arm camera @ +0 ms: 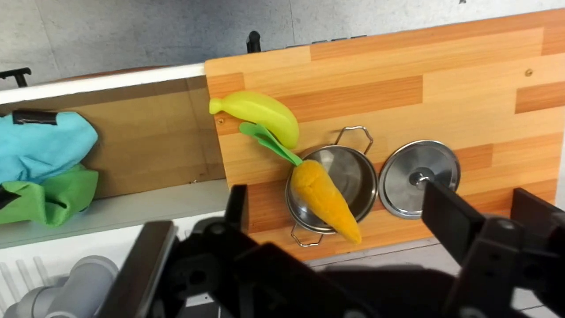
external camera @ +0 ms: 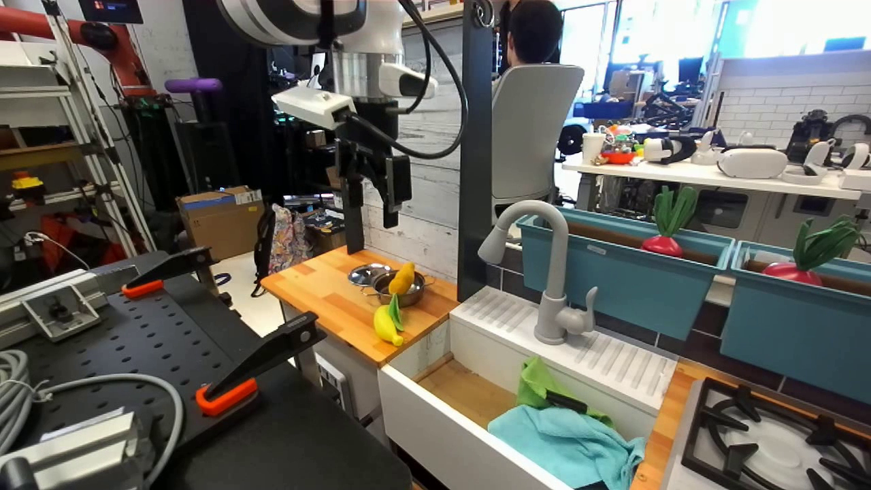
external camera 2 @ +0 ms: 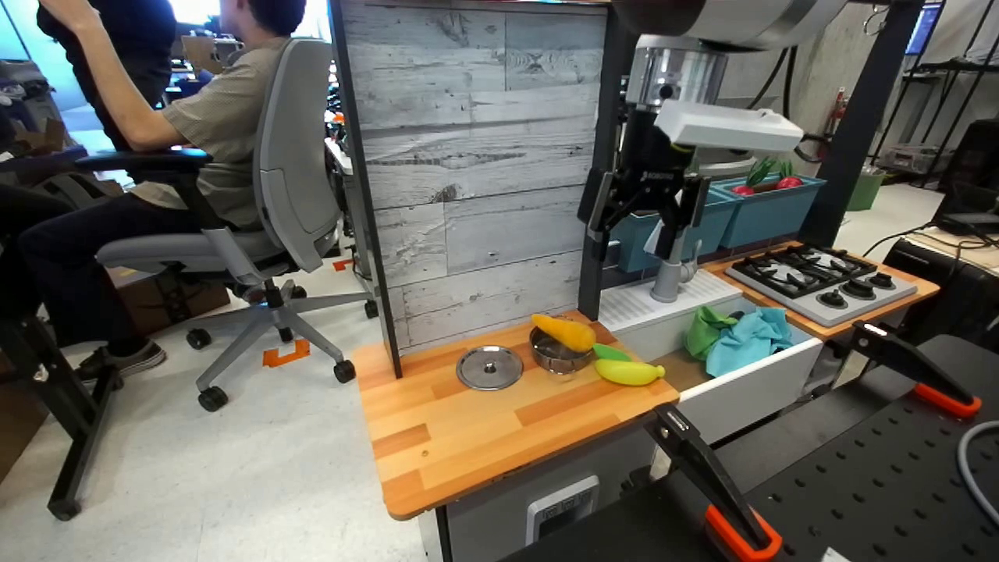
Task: Remove the carrot from the silver pot and put it on the table
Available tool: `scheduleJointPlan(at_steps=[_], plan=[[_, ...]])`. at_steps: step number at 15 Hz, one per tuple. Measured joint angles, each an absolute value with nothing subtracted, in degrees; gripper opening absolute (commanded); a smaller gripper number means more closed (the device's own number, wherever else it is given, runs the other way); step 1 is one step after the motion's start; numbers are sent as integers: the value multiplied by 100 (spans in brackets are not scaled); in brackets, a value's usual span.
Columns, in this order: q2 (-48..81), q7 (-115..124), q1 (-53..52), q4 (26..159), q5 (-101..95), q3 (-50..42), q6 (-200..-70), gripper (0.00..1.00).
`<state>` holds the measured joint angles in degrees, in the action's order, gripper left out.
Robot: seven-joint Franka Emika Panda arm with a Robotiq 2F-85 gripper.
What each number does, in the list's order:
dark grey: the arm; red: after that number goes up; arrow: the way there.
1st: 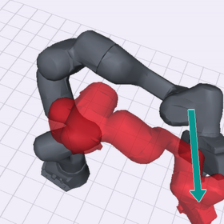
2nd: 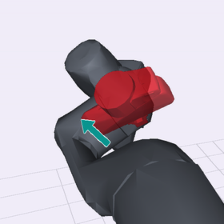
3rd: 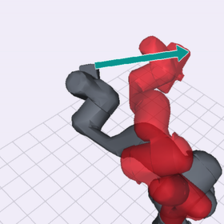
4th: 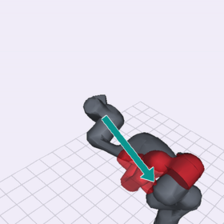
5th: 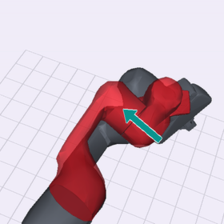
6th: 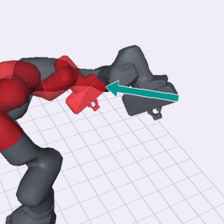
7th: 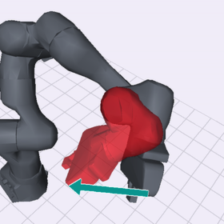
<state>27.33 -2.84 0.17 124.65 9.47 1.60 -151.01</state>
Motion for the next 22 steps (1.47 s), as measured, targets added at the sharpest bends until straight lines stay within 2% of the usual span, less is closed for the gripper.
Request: scheduleJointPlan(at_steps=[13, 14, 15, 22], plan=[[4644, 531, -267, 10803, 414, -75, -15087, 100], [4720, 584, -300, 10732, 373, -92, -15081, 77], [4787, 622, -333, 10664, 354, -105, -15075, 74], [5063, 788, -537, 10374, 170, -189, -15051, 20]])
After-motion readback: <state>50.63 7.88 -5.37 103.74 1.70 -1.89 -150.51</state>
